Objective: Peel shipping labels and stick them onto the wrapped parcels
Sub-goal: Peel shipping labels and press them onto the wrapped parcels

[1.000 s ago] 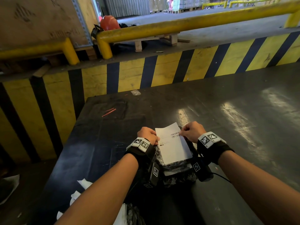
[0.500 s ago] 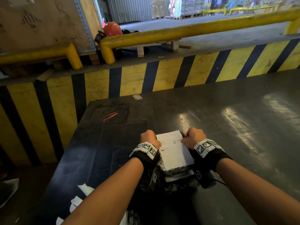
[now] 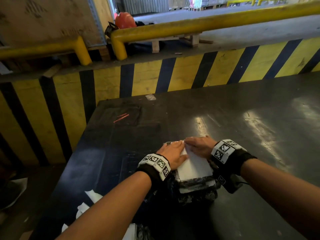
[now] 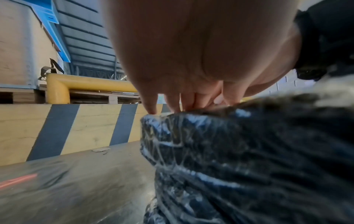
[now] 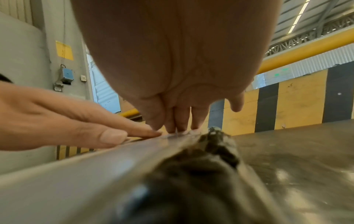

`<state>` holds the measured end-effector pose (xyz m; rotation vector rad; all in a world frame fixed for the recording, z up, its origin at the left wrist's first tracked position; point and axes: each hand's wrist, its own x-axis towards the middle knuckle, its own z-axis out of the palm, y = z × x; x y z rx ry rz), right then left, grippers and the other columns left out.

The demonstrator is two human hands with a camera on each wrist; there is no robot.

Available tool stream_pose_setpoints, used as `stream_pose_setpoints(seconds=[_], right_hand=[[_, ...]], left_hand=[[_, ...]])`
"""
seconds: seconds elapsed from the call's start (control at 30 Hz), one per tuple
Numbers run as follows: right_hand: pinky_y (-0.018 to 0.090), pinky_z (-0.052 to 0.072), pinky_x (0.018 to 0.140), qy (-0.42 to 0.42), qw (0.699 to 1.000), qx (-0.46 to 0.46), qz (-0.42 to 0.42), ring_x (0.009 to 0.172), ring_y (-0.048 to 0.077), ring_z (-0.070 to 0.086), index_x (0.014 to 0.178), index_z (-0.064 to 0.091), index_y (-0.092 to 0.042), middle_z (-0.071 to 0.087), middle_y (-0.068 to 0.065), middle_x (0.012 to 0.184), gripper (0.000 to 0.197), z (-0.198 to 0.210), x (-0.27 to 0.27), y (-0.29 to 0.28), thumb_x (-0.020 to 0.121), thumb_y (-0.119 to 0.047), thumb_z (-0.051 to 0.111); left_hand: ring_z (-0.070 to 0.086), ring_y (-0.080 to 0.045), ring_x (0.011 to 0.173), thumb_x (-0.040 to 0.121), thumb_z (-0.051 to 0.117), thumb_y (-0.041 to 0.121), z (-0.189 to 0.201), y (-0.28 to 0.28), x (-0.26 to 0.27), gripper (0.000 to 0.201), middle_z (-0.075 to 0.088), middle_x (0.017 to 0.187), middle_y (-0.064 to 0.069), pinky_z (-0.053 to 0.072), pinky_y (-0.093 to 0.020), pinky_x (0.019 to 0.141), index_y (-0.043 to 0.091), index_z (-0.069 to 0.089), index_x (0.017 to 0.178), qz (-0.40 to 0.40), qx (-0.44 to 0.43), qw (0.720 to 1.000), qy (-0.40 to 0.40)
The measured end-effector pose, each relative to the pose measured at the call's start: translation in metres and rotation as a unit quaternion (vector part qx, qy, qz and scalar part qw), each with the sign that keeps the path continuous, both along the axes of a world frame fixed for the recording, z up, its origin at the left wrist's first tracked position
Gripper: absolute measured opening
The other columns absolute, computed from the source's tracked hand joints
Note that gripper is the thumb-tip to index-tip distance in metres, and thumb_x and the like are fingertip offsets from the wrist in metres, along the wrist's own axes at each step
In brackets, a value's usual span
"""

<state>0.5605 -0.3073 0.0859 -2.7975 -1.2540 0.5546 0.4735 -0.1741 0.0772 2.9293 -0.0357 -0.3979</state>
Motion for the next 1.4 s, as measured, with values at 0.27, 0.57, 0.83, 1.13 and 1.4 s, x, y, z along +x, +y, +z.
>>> stream_pose_setpoints(seconds=[0.27,0.57,0.83,1.13,1.4], right_hand=[[0.058,0.000,0.114,0.041,0.999,-0.032,-0.010,0.146,0.012,0.009,0.148,0.013,-0.026,0.009,-0.009,0.158,0.051,-0.004,0.008,-0.019,0.100,-0.038,0.024],[0.059,0.003,0.114,0.085,0.992,0.009,-0.095,0.144,0.019,0.020,0.148,0.014,-0.026,0.016,-0.006,0.157,0.052,-0.001,0.010,-0.033,0.099,-0.040,0.025],[0.062,0.006,0.113,0.050,0.998,-0.036,0.009,0.145,0.013,0.013,0.147,0.017,-0.030,0.012,-0.010,0.157,0.049,0.011,-0.007,-0.006,0.100,-0.032,0.029],[0.061,0.001,0.114,0.024,0.998,-0.049,-0.041,0.146,0.013,0.011,0.149,0.012,-0.025,0.007,-0.008,0.158,0.052,0.007,-0.004,-0.025,0.100,-0.039,0.023],[0.055,0.007,0.115,0.006,1.000,0.007,-0.008,0.144,0.012,0.018,0.147,0.019,-0.025,0.013,-0.007,0.158,0.050,0.011,-0.042,-0.038,0.100,-0.038,0.026]], left_hand=[[0.021,-0.019,0.144,0.099,0.029,0.041,0.001,0.010,-0.005,0.058,0.019,0.158,-0.004,0.015,-0.038,0.118,0.012,0.019,0.148,0.049,0.019,0.999,0.006],[0.022,-0.019,0.144,0.099,0.024,0.043,0.008,0.024,-0.012,0.053,0.029,0.154,-0.001,0.011,-0.047,0.119,0.016,0.029,0.145,0.123,0.035,0.991,0.032],[0.021,-0.022,0.144,0.099,0.029,0.037,0.009,-0.010,0.000,0.057,0.019,0.157,-0.006,0.019,-0.045,0.117,0.012,0.017,0.148,0.026,0.032,0.999,0.023],[0.021,-0.017,0.144,0.100,0.025,0.041,0.015,0.019,-0.021,0.053,0.023,0.156,0.001,0.013,-0.045,0.118,0.017,0.022,0.148,0.076,0.040,0.995,0.042],[0.016,-0.022,0.146,0.099,0.031,0.042,0.024,-0.013,-0.042,0.061,0.011,0.159,-0.005,0.019,-0.040,0.118,0.015,0.012,0.150,0.020,0.017,0.999,0.035]])
